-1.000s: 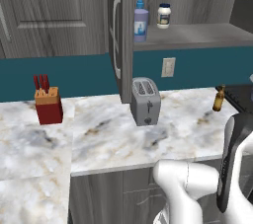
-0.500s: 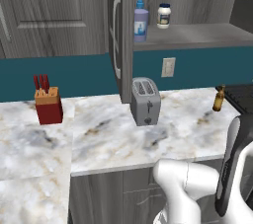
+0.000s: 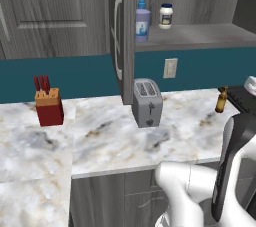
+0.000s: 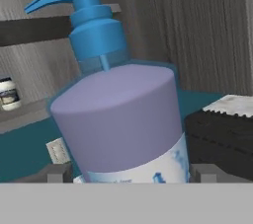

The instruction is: Pick the soap dispenser and soap dispenser from the cabinet and place them on the counter.

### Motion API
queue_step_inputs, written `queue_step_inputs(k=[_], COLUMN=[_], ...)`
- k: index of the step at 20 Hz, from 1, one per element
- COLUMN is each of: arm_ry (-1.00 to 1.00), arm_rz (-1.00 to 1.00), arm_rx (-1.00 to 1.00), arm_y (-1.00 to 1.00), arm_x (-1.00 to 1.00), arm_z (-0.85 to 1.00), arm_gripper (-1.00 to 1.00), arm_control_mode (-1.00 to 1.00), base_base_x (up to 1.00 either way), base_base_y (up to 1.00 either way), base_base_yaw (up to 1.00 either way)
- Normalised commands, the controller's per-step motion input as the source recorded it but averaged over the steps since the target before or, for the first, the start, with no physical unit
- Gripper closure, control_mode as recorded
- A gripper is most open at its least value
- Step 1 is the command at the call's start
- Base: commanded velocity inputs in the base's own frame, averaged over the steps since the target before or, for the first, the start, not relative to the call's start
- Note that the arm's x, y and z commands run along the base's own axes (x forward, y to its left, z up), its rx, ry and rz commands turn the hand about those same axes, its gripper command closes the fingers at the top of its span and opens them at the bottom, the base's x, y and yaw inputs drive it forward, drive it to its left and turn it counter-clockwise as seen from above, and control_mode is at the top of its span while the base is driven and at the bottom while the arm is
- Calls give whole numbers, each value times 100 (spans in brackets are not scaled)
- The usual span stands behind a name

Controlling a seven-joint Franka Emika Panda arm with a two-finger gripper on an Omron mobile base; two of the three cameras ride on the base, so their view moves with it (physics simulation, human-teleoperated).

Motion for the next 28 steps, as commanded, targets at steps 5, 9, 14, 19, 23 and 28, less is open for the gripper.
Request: queue_step_inputs(k=[5,9,14,19,23,28], arm_ry=[9,10,16,19,15,8], arm_rz=[-2,-3,-1,0,1,3], arm_rx=[-22,-21,-18,-9,-1,3], arm_y=[27,27,21,11,4,0], arm_x=[6,5,28,46,54,51], arm_z=[-21,-21,-18,-23,-17,-19], arm_gripper=[100,100,100,100,100,100], arm_control_mode=[-100,-100,-100,-100,-100,-100], base_base_x=[0,0,0,0,0,0], base_base_y=[0,0,0,0,0,0], base_base_yaw=[0,0,0,0,0,0])
